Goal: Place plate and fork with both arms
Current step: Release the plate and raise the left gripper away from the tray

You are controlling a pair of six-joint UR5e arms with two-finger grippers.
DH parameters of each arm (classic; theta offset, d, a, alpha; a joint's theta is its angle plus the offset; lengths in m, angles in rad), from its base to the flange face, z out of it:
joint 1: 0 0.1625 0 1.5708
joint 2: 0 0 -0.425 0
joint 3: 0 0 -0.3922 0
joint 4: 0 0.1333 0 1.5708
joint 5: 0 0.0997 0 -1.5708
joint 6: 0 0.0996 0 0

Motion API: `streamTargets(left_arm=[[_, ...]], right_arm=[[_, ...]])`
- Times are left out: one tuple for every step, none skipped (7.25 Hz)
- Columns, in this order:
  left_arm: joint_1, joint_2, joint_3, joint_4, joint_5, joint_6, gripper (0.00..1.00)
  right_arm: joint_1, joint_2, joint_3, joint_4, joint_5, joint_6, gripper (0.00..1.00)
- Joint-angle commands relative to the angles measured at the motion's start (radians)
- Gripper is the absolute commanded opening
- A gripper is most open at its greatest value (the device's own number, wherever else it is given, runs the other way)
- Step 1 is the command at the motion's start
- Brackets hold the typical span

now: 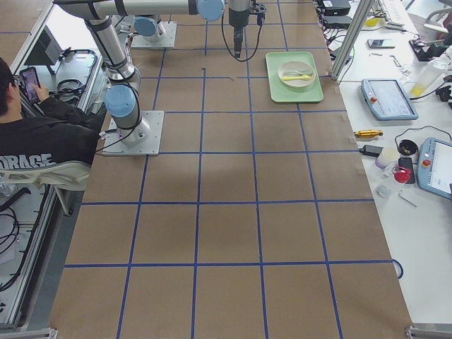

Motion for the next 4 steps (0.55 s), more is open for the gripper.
streamTargets(left_arm=[[-0.037,0.122,0.076,-0.171,0.004,0.002,1.0],[-0.039,0.135,0.122,-0.232,-0.001,0.008,1.0],[-0.04,0.15,0.124,-0.247,-0.001,0.006,1.0],[-0.04,0.15,0.121,-0.247,-0.002,0.0,1.0]], right_arm=[[0.0,0.0,0.0,0.0,-0.001,0.0,1.0],[0.0,0.0,0.0,-0.002,-0.003,0.0,1.0],[0.002,0.003,0.002,-0.003,-0.006,-0.002,1.0],[0.002,0.003,0.003,-0.027,-0.003,-0.005,1.0]])
